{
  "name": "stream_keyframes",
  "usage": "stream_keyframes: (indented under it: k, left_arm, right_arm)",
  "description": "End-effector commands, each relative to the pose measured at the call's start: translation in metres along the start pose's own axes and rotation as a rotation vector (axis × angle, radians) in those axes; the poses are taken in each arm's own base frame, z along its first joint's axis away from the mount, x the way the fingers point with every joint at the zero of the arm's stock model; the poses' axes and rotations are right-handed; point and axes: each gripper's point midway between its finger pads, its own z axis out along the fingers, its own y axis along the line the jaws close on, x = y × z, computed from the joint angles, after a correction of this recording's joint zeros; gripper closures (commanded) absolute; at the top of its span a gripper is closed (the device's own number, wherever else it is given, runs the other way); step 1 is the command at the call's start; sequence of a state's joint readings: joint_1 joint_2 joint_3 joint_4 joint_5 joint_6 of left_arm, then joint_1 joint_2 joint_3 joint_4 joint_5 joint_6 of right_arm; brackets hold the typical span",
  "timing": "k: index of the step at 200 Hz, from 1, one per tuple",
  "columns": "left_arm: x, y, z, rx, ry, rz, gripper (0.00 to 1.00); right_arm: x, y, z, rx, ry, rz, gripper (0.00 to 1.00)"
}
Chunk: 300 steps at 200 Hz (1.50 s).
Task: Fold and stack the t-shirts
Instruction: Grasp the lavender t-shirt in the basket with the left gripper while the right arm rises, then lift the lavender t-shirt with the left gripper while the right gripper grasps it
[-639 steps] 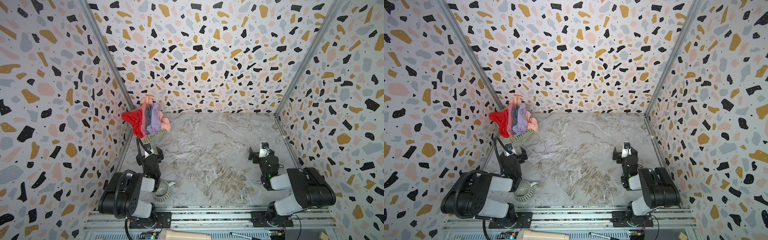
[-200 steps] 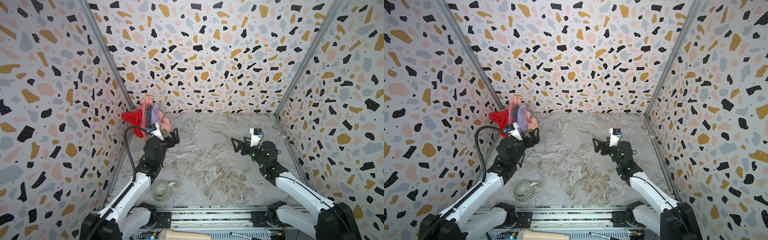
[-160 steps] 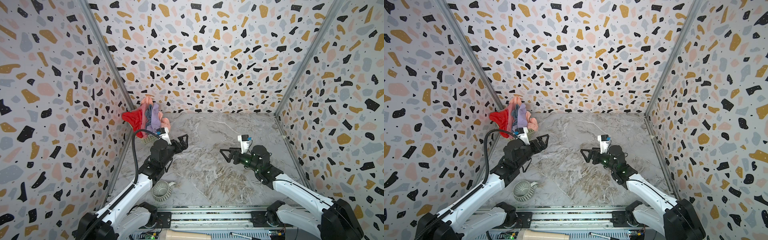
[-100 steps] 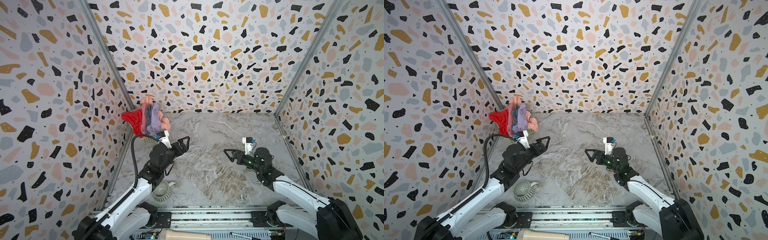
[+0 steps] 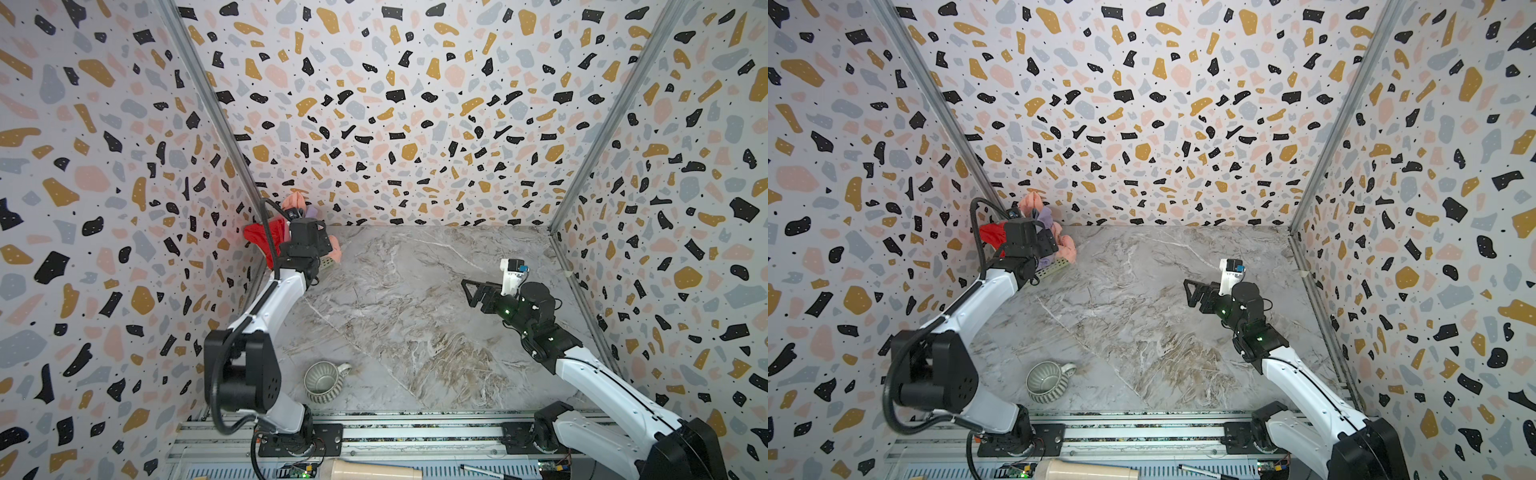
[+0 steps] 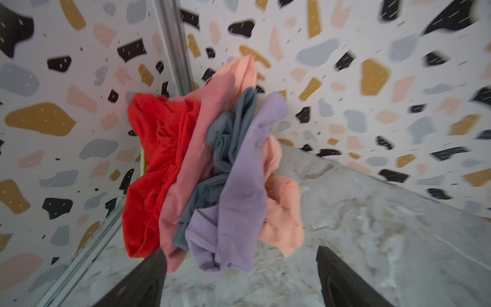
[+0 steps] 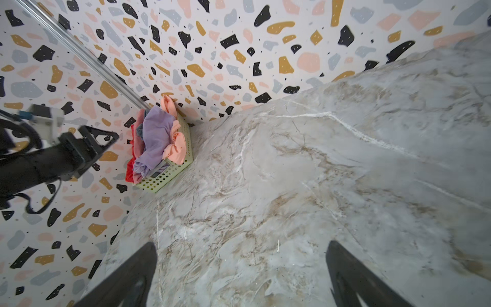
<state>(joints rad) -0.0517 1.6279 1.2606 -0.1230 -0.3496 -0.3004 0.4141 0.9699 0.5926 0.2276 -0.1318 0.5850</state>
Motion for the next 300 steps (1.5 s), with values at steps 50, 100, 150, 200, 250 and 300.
stream_keyframes:
  k: [50, 100, 150, 200, 250, 300]
  left_arm:
    - [0.033, -0.007, 0.083, 0.024, 0.165, 0.096, 0.33]
    - [0.034, -0.006, 0.087, 0.013, 0.158, 0.091, 0.90]
    - [-0.072, -0.017, 0.000, 0.141, -0.092, 0.039, 1.00]
    - [-0.211, -0.087, -0.191, 0.765, -0.460, -0.109, 1.00]
    - [-0.257, -0.128, -0.336, 1.159, -0.658, -0.153, 1.00]
    - [-0.200, -0.203, -0.381, 1.444, -0.500, -0.112, 1.00]
  right_arm:
    - [0.003, -0.025, -0.017, 0.140, -0.009, -0.017, 0.01]
    - [0.002, -0.027, -0.016, 0.156, -0.011, -0.029, 0.01]
    - [0.005, -0.025, -0.013, 0.130, -0.009, -0.037, 0.01]
    - [0.001, -0.016, -0.013, 0.085, -0.025, -0.066, 0.01]
    - [0.003, -0.014, -0.011, 0.062, -0.025, -0.084, 0.01]
    - [-0.007, -0.019, -0.020, 0.109, -0.064, -0.122, 0.01]
